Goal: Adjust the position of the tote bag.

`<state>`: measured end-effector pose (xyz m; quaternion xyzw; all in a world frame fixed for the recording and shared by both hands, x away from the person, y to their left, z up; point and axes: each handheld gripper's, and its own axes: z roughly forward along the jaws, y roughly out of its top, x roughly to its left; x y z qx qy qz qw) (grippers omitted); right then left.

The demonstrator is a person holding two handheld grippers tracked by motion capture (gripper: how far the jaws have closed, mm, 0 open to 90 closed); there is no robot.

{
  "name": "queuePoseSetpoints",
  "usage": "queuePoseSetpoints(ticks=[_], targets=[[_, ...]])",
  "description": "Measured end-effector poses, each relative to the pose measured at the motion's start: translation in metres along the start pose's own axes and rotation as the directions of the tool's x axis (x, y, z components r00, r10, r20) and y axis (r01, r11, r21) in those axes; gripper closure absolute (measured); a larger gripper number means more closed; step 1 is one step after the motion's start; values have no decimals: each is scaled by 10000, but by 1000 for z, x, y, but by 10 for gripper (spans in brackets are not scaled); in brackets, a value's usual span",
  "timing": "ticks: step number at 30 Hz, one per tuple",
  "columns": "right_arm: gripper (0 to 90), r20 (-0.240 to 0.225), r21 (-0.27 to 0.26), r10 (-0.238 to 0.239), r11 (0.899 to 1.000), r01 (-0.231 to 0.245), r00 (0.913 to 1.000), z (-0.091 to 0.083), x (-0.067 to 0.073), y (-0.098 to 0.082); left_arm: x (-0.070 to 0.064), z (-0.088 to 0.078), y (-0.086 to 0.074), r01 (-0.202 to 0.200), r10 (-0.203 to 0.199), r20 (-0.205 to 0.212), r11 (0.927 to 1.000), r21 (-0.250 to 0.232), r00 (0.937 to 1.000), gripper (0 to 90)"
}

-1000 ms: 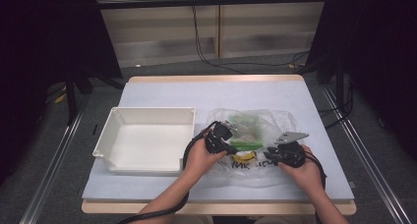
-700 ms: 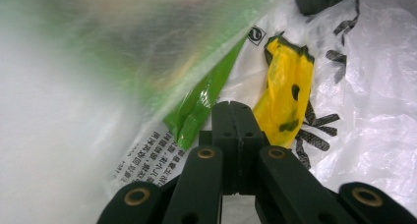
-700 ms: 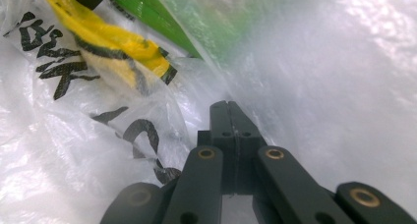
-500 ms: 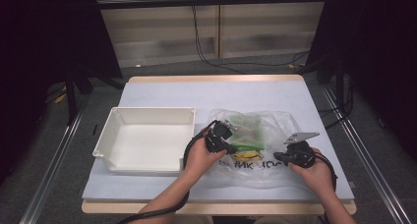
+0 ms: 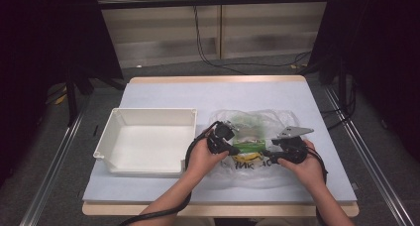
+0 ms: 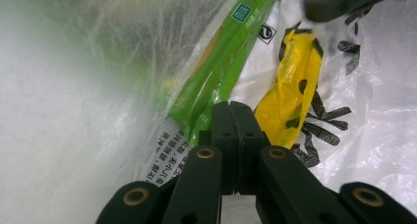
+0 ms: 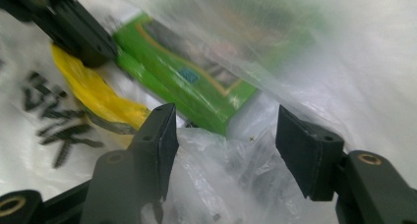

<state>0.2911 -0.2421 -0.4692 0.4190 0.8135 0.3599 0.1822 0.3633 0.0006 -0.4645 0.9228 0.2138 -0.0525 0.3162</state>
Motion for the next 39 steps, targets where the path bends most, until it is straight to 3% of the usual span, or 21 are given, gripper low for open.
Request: queuePoseSetpoints(ticks=[2,4,6,7,10,20,23,24,27,28,29,30,33,35,37,39], targets=[[472,-106,324,-135,9994,138,9999,6,0,-1,0,0,0,51,-51,14,10000,17,10000,899],[544,-182,483,58,9988,-50,9998,8,-1,-4,1,0,0,27,-27,13,10000,-6,10000,899],[693,-159,624,206,9979,-196,9997,7,-3,-6,1,0,0,32,-32,-4,10000,3,10000,899],[788,-386,608,188,9980,-164,9991,7,-4,-8,1,0,0,14,-14,-41,10000,10,10000,898],[885,-585,777,476,9961,-430,9972,2,-7,-12,0,1,0,55,-55,-12,10000,-71,10000,898],[900,-641,898,1025,9913,-965,9927,-20,-6,-30,-6,9,3,-328,329,264,9994,-61,9991,900],[900,-717,1018,956,9909,-881,9928,-27,-2,-34,-10,12,2,-243,246,385,9997,-59,9990,900],[900,-789,1044,960,9907,-875,9923,-28,-1,-35,-9,13,2,-376,379,422,9993,-69,9984,900],[900,-684,1063,971,9903,-895,9929,-30,1,-36,-10,10,0,-437,439,354,9990,-61,9984,900],[900,-717,1042,975,9905,-898,9927,-30,0,-37,-10,7,-2,-251,254,245,9996,-132,9994,900],[900,-627,1025,944,9909,-877,9936,-30,0,-37,-8,5,-3,-395,399,230,9990,-192,9989,900],[900,-598,932,926,9918,-869,9939,-30,-1,-37,-8,4,-4,-123,129,221,9996,-269,9997,900],[900,-518,924,1141,9897,-1090,9921,-30,-2,-38,-7,2,-8,-337,339,193,9994,-68,9992,900],[900,-473,883,1078,9907,-1033,9931,-29,-3,-38,-10,4,-9,-104,105,87,9999,-99,9999,900],[900,-445,881,1096,9905,-1054,9930,-30,-3,-39,-10,3,-9,-290,290,29,9996,-11,9996,900],[900,-485,852,1114,9906,-1070,9926,-31,-3,-40,-11,3,-10,-173,173,-10,9998,-34,9998,900]])
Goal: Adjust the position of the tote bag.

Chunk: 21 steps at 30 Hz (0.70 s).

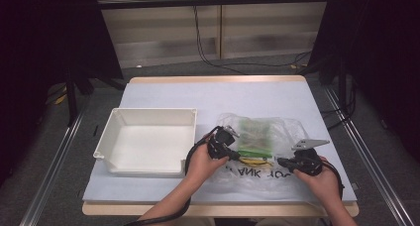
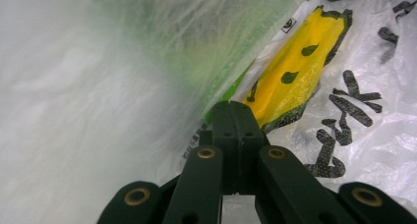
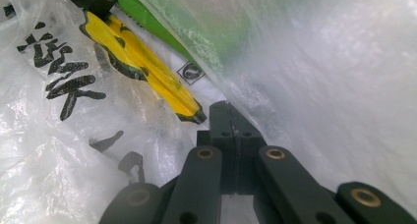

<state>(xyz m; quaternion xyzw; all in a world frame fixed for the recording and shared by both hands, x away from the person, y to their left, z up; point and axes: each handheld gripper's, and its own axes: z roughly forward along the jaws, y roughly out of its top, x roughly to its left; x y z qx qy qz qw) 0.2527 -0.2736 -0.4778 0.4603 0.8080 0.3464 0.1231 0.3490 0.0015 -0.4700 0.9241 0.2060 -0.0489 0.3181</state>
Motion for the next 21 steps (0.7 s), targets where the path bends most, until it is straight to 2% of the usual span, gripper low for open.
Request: queuePoseSetpoints(ticks=[3,7,8,9,11,12,13,15,16,17,19,21], targets=[[900,-54,-83,43,10000,-43,10000,0,-1,-1,-1,-2,0,-12,13,-174,10000,44,9998,900],[900,-52,42,54,10000,-54,10000,-1,-1,0,1,-5,0,38,-38,-53,10000,-33,10000,900],[895,-40,-107,-57,9999,57,10000,0,-1,1,2,-6,1,-1,1,-70,10000,-38,10000,896],[866,0,-90,-66,9999,66,10000,-1,-1,2,3,-7,1,-15,14,-75,9999,-109,10000,878],[805,2,-404,-30,9992,30,10000,-3,-1,5,4,-9,3,-26,25,-58,9999,-161,10000,850],[780,-8,-530,-20,9986,19,10000,-4,-1,7,4,-9,3,184,-183,10,9995,-257,9998,846],[764,-38,-693,-9,9976,6,10000,-5,0,9,4,-9,4,232,-230,51,9989,-398,9997,841],[720,-100,-779,-52,9970,44,9999,-6,1,13,6,-12,5,28,-27,22,9998,-215,10000,812],[713,-146,-793,-106,9968,94,9998,-6,2,15,5,-11,6,278,-274,89,9984,-501,9996,801],[687,-137,-808,-118,9967,107,9998,-5,3,17,7,-13,7,143,-140,73,9992,-383,9999,779],[628,-165,-875,-179,9960,164,9997,-4,5,21,5,-14,9,325,-317,151,9978,-577,9994,751],[629,-187,-954,-315,9950,296,9993,-4,7,25,5,-16,11,148,-142,144,9988,-475,9998,743]])
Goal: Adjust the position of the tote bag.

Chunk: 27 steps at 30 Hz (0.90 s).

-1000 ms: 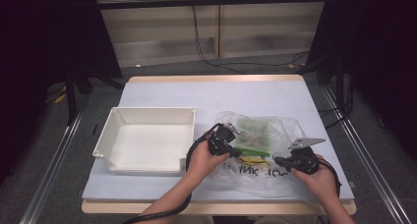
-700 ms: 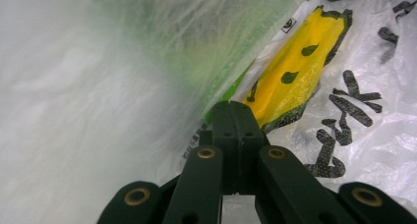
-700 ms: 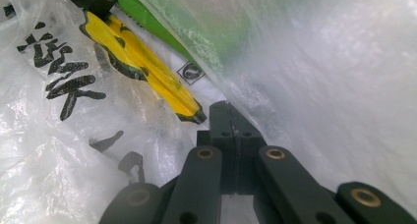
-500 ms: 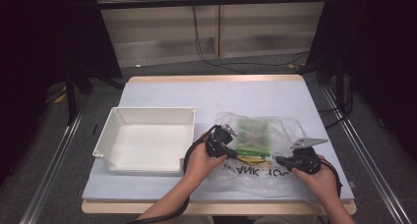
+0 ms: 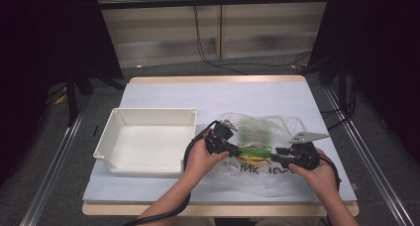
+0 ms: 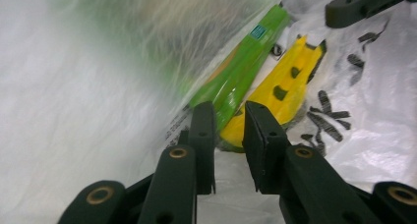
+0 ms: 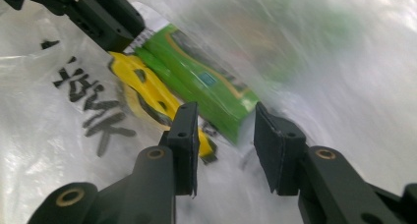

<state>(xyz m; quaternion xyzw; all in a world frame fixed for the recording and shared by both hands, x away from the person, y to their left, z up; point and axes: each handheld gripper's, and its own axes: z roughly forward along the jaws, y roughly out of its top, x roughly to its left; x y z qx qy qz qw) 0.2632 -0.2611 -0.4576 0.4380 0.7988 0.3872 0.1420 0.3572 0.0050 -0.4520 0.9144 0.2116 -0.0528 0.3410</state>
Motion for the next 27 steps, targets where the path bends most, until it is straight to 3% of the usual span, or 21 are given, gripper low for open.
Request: queuePoseSetpoints(ticks=[2,5,7,13,20,22,24,27], targets=[[593,18,-28,-64,10000,64,10000,1,3,3,1,-1,1,-67,67,79,10000,-33,9999,731],[544,-3,-102,-142,9998,142,9999,3,7,7,-1,0,2,176,-174,107,9996,-227,9998,713],[511,82,-192,-229,9996,230,9997,4,8,10,0,-1,2,-41,44,149,9998,-186,9999,712],[364,177,-344,-170,9993,176,9997,7,11,19,-2,-4,5,45,-33,286,9992,-407,9996,690],[356,82,-134,-484,9987,485,9988,12,19,30,-1,-7,9,-64,80,332,9988,-478,9994,684],[418,12,-51,-523,9986,523,9986,13,19,33,-2,-9,11,-214,225,252,9989,-412,9994,707],[446,6,-129,-475,9988,475,9989,14,20,36,-2,-9,13,-72,104,479,9977,-671,9988,722],[558,-38,-130,-321,9994,320,9995,14,20,40,-1,-10,15,-220,245,473,9983,-538,9986,758]])
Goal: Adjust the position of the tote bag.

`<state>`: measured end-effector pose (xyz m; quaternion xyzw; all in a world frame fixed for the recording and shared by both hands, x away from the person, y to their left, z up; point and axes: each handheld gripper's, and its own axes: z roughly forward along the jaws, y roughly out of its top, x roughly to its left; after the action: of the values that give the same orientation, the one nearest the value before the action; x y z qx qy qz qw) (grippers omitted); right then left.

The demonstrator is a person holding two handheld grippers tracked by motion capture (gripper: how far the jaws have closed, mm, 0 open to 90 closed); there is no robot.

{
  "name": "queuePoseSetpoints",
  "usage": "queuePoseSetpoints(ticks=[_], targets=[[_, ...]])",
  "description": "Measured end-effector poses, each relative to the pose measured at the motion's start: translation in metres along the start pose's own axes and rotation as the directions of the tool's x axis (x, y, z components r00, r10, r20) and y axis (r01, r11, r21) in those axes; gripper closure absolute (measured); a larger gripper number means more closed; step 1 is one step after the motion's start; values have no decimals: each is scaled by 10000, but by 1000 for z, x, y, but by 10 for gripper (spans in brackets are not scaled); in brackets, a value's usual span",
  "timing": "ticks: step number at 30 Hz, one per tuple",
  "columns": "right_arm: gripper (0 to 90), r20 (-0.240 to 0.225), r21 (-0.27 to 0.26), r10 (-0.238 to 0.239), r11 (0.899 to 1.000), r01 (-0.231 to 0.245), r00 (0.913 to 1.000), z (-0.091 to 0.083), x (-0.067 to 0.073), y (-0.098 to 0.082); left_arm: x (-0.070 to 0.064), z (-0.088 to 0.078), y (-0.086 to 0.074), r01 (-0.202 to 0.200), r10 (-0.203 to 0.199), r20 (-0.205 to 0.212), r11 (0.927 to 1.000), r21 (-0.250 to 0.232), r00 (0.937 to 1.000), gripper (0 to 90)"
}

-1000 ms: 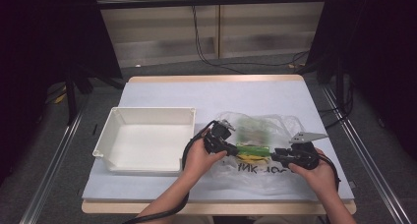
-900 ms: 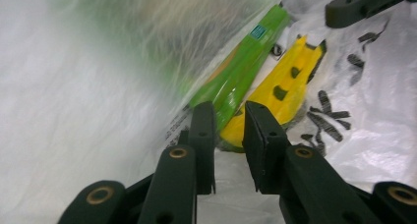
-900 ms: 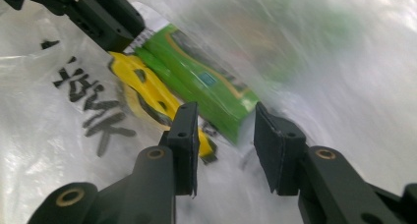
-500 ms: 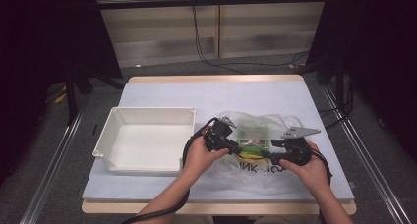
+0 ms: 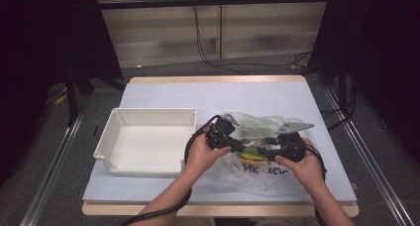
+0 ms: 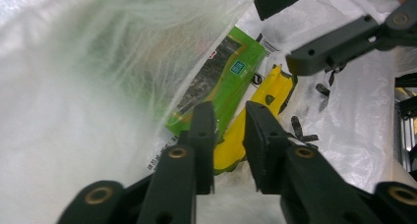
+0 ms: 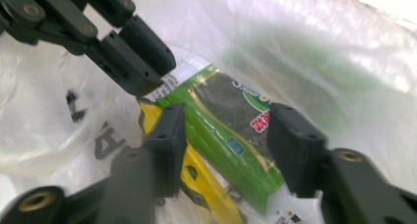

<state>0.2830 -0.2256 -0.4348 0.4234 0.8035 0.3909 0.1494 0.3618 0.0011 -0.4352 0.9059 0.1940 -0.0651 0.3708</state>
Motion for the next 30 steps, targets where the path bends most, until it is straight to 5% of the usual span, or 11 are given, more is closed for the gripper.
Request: queuePoseSetpoints(ticks=[6,8,13,20,26,30], targets=[[728,445,216,252,9994,-262,9987,1,-9,2,5,1,5,134,-132,-194,9998,142,9997,836],[753,571,103,261,9996,-267,9980,2,-14,1,10,1,7,-89,102,-383,9994,343,9992,861],[785,1012,145,316,9993,-332,9944,8,-25,0,21,6,8,333,-315,-609,9990,288,9976,893],[764,1034,-181,590,9982,-575,9929,16,-38,3,31,8,11,514,-449,-1321,9976,463,9902,900],[749,948,-289,846,9962,-822,9919,15,-45,2,39,12,13,742,-644,-1536,9955,591,9860,900],[819,926,-360,914,9954,-884,9915,18,-48,1,41,13,12,842,-748,-1595,9951,527,9844,900]])
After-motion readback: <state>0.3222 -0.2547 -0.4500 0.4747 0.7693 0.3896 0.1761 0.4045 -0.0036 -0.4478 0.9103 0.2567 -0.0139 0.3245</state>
